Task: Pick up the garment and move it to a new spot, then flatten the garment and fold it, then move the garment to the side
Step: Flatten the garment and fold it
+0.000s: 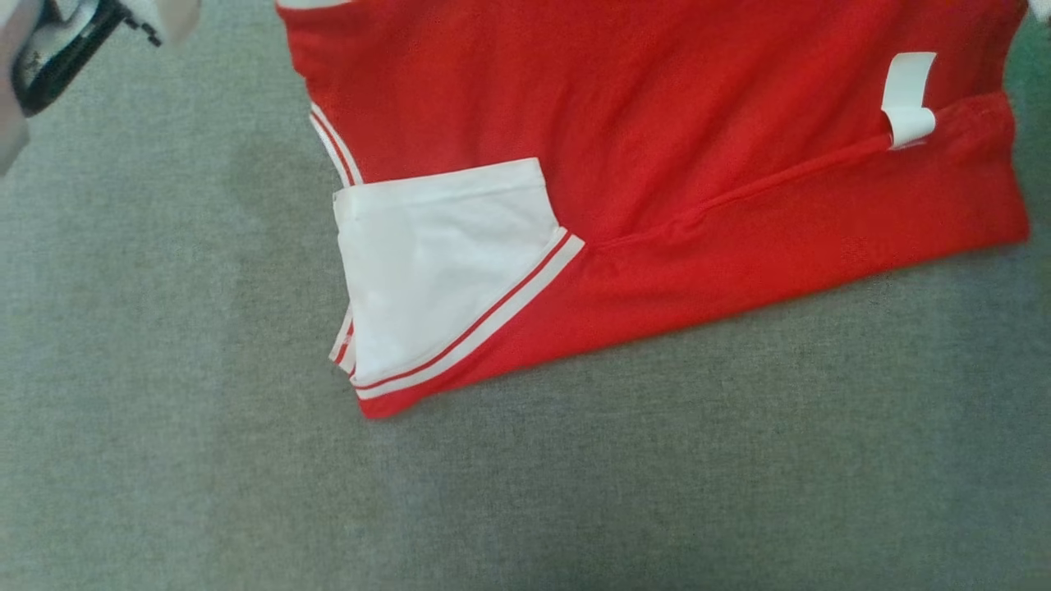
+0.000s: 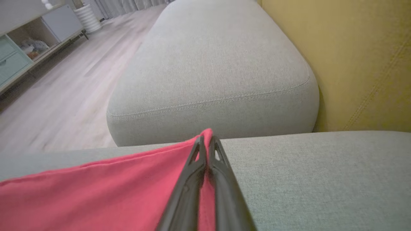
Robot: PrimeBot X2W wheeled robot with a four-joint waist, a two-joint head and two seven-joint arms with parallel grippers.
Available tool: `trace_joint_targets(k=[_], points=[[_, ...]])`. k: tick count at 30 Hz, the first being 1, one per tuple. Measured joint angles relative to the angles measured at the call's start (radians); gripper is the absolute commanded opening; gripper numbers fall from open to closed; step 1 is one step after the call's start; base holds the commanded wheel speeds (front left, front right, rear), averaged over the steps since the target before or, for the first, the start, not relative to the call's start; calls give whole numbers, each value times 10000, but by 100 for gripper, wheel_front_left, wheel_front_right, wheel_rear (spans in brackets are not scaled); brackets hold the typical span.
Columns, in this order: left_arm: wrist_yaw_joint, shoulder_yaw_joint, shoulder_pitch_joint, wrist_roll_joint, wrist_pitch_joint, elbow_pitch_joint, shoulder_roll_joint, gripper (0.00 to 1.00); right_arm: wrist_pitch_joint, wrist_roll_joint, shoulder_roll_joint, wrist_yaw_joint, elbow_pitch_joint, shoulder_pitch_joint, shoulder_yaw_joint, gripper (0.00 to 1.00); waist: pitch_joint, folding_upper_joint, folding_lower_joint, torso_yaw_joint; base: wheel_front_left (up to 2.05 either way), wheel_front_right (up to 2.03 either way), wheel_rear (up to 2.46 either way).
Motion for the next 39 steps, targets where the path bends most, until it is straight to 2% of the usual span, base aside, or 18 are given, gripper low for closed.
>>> trace_joint_targets(k=[5, 9, 12, 16, 23, 28, 31, 32, 33, 34, 35, 36, 37, 39], points=[[0, 6, 318, -240, -186, -305, 17, 0, -286, 347, -393, 0, -525, 558, 33, 0, -285, 0, 0, 69, 0, 0, 0], [8, 2, 1250, -495, -259, -865, 257, 0, -589, 506, -729, 0, -823, 1459, 167, 0, -584, 0, 0, 134, 0, 0, 0], [219, -4, 2115, -650, -240, -1593, 560, 0, -802, 508, -922, 0, -903, 2058, 332, 0, -862, 0, -1, 169, 0, 0, 0], [813, -8, 3207, -941, 10, -2959, 1035, 0, -1204, 407, -1062, 0, -922, 2636, 431, 0, -1181, 0, -1, 226, 0, 0, 0], [2276, -17, 4986, -1058, 92, -5381, 2029, 0, -2207, 240, -1085, 0, -1078, 3520, 504, 0, -1584, 1, -2, 362, 0, 0, 0], [3129, -17, 6048, -1058, 31, -6548, 2171, 0, -2479, 157, -1112, 0, -1062, 4056, 545, 0, -1683, 0, -1, 449, 0, 0, 0], [3444, -15, 6571, -1060, -10, -6830, 2148, 0, -2568, 157, -1101, 0, -999, 4190, 537, 0, -1717, 0, 0, 484, 0, 0, 0], [3542, -15, 6742, -1062, -46, -6878, 2128, 0, -2642, 157, -1087, 0, -986, 4240, 537, 4, -1728, 0, -1, 493, 0, 0, 0], [3626, -15, 6905, -1062, -111, -6884, 2107, 0, -2654, 157, -1068, 0, -966, 4291, 535, 24, -1735, 0, -1, 496, 0, 0, 0], [3687, -13, 7056, -1078, -190, -6870, 2073, 0, -2656, 157, -1045, 0, -915, 4335, 525, 36, -1746, 0, 0, 496, 0, 0, 0], [3716, -13, 7189, -1106, -265, -6838, 1998, 0, -2669, 159, -1020, 0, -863, 4395, 502, 80, -1766, 0, 1, 498, 0, 0, 0], [3718, -13, 7310, -1101, -272, -6792, 1904, 0, -2702, 176, -991, 0, -840, 4481, 466, 93, -1791, 0, 1, 499, 0, 0, 0], [3718, -13, 7310, -1101, -272, -6792, 1904, 0, -2702, 176, -991, 0, -840, 4481, 466, 100, -1791, 0, 1, 499, 0, 0, 0], [3804, -12, 7509, -1099, -380, -6652, 1697, 0, -2744, 203, -968, 0, -769, 4661, 424, 100, -1846, 0, 0, 483, 0, 0, 0]])
